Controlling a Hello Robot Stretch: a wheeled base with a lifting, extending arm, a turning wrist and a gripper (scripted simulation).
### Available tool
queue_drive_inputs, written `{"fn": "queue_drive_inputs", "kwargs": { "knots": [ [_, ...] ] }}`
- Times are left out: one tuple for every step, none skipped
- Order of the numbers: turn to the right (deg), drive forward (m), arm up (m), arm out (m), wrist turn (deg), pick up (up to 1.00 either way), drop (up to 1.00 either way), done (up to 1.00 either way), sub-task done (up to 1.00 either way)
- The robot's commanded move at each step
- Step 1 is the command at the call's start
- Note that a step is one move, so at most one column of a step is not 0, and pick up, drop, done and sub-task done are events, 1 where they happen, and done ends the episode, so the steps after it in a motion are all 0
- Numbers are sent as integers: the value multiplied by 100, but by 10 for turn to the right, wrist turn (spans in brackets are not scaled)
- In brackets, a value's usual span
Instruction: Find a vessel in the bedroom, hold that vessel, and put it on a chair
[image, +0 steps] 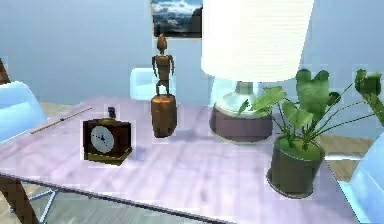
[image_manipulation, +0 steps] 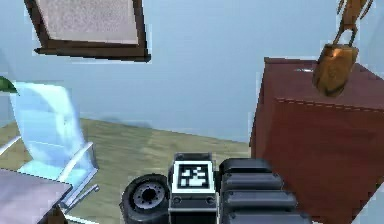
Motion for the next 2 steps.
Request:
{"fn": "queue_drive_inputs", "kwargs": {
  "knots": [
    [450, 0, 0, 0, 0, 0, 0, 0, 0],
    [360, 0, 0, 0, 0, 0, 0, 0, 0]
  ]
}}
